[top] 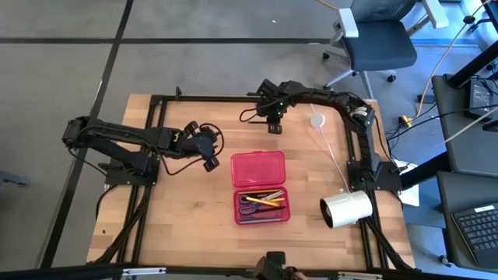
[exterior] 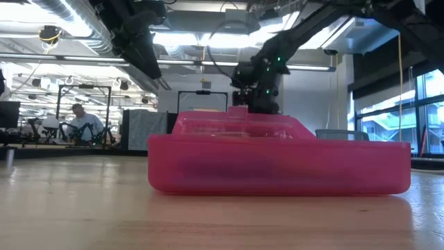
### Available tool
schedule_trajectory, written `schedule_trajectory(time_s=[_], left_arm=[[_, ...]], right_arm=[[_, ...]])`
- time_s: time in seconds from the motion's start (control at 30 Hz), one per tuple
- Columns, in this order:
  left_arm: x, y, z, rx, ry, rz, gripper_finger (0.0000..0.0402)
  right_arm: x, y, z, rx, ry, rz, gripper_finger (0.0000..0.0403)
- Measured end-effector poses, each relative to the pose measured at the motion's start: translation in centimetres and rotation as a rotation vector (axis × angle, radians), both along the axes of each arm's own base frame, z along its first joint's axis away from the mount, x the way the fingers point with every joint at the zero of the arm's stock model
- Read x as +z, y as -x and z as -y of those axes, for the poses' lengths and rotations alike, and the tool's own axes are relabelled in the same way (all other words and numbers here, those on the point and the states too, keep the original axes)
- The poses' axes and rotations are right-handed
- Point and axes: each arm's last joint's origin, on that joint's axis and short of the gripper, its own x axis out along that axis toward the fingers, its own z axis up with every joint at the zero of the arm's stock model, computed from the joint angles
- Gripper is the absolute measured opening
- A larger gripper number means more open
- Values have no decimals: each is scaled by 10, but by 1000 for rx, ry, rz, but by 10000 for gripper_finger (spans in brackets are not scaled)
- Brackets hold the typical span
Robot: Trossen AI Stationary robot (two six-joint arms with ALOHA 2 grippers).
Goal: Pick & place school supplies into a supply box
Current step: Put the black pen into the red supply box
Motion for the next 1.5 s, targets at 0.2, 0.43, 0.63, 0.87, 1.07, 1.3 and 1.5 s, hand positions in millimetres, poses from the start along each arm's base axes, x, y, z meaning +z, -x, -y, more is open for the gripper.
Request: schedule_trajectory(time_s=[0.2, 0.43, 0.63, 0.87, 1.07, 1.3, 1.5], left_arm=[[0, 0, 0, 0, 0, 0, 94], [0, 0, 0, 17, 13, 11, 95], [0, 0, 1, 49, 62, 38, 96], [-2, -1, 2, 43, 104, 38, 93], [-10, -7, 2, 34, 119, -1, 97], [-27, -25, 2, 36, 117, -22, 93], [-45, -37, -4, 33, 161, -88, 96]], right_arm=[[36, 3, -24, 23, 36, 22, 36], [83, 7, -73, 17, 19, 76, 37], [97, 4, -132, 10, -60, 35, 43], [73, -1, -207, 81, -113, -40, 41], [41, -2, -264, 121, -146, 9, 44], [7, 4, -303, 137, -197, 105, 44], [-13, 10, -309, 88, -228, 134, 45]])
